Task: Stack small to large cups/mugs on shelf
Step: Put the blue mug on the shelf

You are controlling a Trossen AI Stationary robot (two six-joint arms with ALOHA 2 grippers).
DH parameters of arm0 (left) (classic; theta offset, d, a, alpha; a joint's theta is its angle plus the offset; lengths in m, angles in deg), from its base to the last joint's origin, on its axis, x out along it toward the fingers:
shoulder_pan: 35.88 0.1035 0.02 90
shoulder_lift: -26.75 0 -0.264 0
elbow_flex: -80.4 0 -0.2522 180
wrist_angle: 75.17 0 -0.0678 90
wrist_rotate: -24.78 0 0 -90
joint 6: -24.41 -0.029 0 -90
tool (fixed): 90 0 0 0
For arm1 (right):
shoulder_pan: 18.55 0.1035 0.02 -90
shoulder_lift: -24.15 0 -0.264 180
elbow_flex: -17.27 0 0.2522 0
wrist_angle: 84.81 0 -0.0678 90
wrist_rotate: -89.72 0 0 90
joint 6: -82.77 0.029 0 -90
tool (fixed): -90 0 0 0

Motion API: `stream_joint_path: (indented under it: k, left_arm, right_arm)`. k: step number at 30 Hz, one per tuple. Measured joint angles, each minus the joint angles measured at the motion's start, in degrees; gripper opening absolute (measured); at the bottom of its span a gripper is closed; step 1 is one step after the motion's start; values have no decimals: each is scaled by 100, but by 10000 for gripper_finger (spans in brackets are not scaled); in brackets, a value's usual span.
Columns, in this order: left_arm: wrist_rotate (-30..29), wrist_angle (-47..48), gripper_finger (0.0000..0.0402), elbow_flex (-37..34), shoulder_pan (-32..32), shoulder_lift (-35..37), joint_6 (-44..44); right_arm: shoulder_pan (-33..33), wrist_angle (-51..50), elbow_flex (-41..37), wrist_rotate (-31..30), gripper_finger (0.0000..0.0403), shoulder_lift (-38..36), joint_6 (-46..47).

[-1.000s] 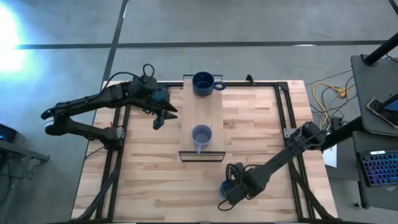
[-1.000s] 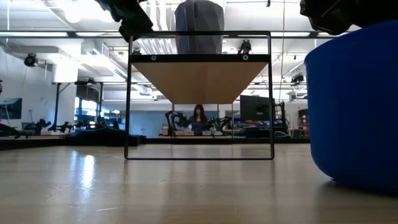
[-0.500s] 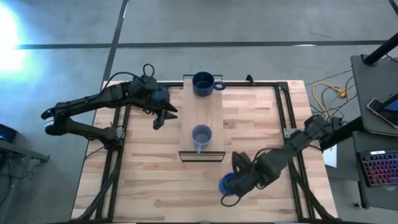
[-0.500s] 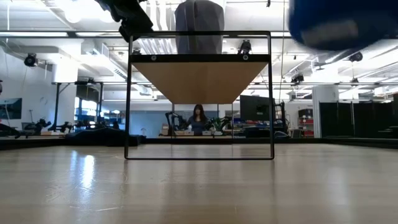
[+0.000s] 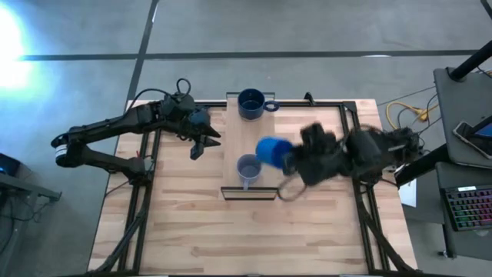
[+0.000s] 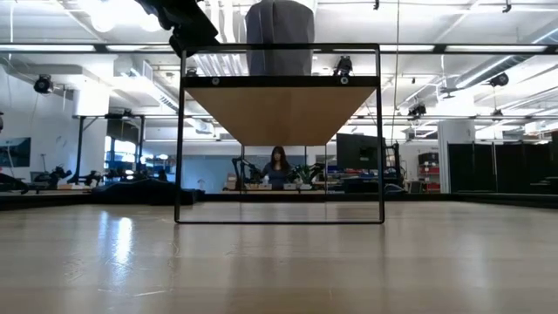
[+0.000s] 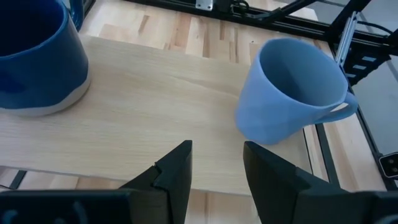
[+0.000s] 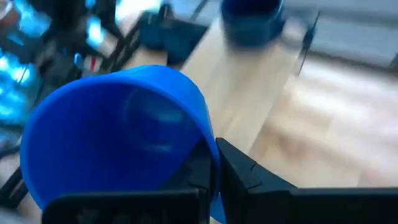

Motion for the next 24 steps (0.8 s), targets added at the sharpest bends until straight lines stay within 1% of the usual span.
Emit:
stream_joint_path:
  k: [2, 5, 7, 12, 17, 20, 24]
  left_arm:
    - [0, 1, 130, 0, 1, 0, 11]
    - [-16, 4, 130, 0, 0, 0, 25]
    - [-52, 19, 130, 0, 0, 0, 27]
    - [-165, 23, 130, 0, 0, 0, 29]
    - [-176, 59, 130, -2, 2, 0, 31]
    - [-285, 108, 130, -2, 0, 0, 30]
    - [-500, 291, 130, -9, 2, 2, 31]
  right_arm:
    - [-345, 37, 176, -180, 9, 8, -495]
    - [-945, 135, 363, -82, 9, 66, -1288]
    - [-1378, 305, 426, 273, 9, 123, -1882]
    - [-2410, 957, 428, 1572, 9, 326, -3074]
    - [-3215, 1167, 483, 2735, 9, 687, -4022]
    - [-3437, 1016, 669, 3107, 9, 1043, -4736]
    - [-3587, 647, 1101, 3253, 9, 1565, -5408]
